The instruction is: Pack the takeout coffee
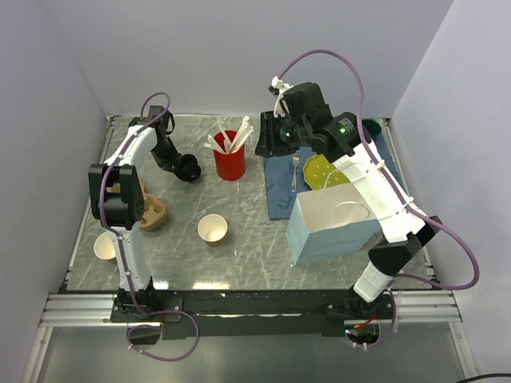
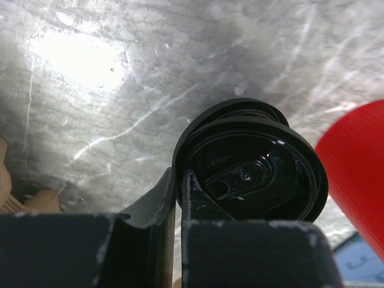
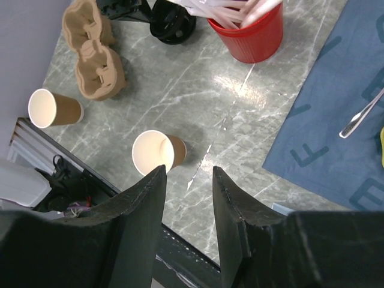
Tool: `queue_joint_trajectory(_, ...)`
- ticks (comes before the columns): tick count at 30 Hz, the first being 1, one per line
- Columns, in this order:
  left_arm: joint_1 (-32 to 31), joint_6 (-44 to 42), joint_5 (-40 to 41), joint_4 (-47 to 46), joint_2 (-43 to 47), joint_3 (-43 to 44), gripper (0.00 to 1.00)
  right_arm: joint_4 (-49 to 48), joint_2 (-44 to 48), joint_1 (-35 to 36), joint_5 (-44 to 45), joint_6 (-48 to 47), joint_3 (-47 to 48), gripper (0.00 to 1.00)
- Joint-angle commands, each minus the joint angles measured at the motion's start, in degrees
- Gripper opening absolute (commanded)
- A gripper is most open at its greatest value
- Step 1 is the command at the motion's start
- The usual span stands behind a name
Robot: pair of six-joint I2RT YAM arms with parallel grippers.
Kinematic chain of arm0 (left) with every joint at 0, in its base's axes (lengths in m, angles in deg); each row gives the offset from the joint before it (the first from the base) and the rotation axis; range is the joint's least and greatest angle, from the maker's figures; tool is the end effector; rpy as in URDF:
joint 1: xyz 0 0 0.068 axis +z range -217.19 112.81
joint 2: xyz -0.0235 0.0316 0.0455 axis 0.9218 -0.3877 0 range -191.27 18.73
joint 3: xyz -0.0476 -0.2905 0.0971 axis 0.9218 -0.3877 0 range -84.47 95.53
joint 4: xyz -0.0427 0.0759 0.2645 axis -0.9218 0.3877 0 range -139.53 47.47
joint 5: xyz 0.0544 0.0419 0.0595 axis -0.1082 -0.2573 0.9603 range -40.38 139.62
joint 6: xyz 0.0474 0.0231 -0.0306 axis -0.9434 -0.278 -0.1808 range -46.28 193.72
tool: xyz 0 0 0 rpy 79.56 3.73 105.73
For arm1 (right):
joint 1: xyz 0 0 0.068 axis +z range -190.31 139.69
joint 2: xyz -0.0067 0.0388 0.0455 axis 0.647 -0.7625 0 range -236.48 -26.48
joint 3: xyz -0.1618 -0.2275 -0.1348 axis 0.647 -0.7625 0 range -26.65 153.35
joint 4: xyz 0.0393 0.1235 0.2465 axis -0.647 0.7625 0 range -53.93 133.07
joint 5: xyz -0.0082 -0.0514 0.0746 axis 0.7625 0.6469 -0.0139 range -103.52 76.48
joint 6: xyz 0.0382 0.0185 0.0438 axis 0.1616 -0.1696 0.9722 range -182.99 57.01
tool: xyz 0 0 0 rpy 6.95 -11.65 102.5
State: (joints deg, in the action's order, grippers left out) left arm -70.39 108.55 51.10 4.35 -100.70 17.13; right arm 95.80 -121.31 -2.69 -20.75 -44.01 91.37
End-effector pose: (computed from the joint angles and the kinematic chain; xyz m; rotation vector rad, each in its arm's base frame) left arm 0.4742 -0.0253 0.2398 -0.7767 2.7206 -0.1140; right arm 0.2812 0.2241 0.5025 -0.4426 2.2465 0.6737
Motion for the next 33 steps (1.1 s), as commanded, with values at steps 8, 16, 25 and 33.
queue_joint_trajectory(8, 0.1, 3.8, -1.7, 1.3, 3.2, 2.6, 0.1, -0.7, 0.5, 0.3, -2.1, -0.4, 3.4, 0.44)
queue_joint_trajectory(16, 0.2, 3.8, -1.7, -0.5, 0.6, 0.3, 0.09, -0.9, 1.6, 0.5, -1.2, -0.5, 2.2, 0.44)
queue_joint_trajectory(25, 0.2, 3.3, 0.5, 0.9, -1.0, 1.7, 0.1, -1.1, 1.8, 0.5, -0.4, -1.1, 1.7, 0.44)
queue_joint_trajectory(33, 0.2, 2.1, -0.9, 1.3, -1.1, 2.5, 0.13, -1.2, 1.6, 0.6, -0.8, -1.0, 1.6, 0.44)
